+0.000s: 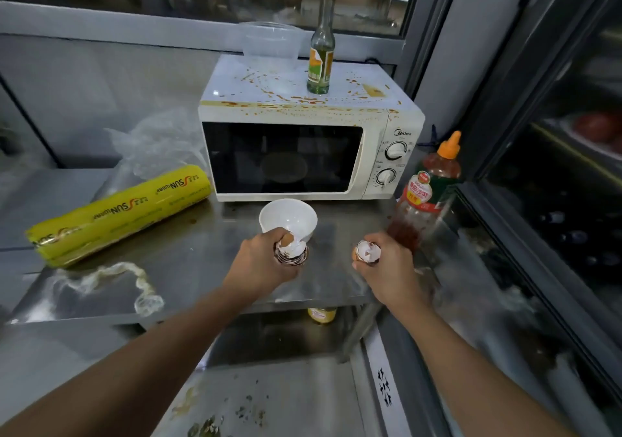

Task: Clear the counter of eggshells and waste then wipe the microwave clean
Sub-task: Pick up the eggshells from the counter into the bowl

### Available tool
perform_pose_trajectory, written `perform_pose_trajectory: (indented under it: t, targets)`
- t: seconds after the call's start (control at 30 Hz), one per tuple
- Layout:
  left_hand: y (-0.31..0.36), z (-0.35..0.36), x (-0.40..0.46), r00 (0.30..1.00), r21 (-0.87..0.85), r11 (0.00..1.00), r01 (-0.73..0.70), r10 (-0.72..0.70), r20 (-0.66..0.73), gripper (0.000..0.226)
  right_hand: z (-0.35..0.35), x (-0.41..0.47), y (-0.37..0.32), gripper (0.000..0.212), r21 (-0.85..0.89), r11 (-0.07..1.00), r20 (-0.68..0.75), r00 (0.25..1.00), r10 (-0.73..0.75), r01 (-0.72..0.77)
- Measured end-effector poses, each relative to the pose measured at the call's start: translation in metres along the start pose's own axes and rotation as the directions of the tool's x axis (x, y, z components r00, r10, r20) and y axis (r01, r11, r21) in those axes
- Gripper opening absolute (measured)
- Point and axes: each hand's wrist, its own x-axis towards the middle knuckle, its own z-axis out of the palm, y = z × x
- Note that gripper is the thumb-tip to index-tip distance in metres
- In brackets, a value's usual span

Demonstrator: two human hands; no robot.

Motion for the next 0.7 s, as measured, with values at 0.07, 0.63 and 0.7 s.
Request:
perform_pose_trajectory:
  t: [0.07,0.63,0.7]
  targets:
    - [0.000,-0.007,-0.011,0.999,-0.001,0.999,-0.035,0.035,0.016,0.040,-0.005,-0.019,-0.012,0.037,-0.013,1.000,-0.029,0.999,0.013,-0.013]
    - [0.017,-0.044,-0.154,0.874,-0.145,0.928,-0.344,0.373,0.310,0.037,-0.064,-0.249,-0.095,0.031,0.058,0.948,-0.294,0.902,0.315,-0.312]
    - [0.030,-0.038,-0.171,0.841,-0.180,0.908,-0.378,0.418,0.344,0.037,-0.078,-0.276,-0.098,0.032,0.053,0.937,-0.334,0.879,0.341,-0.344]
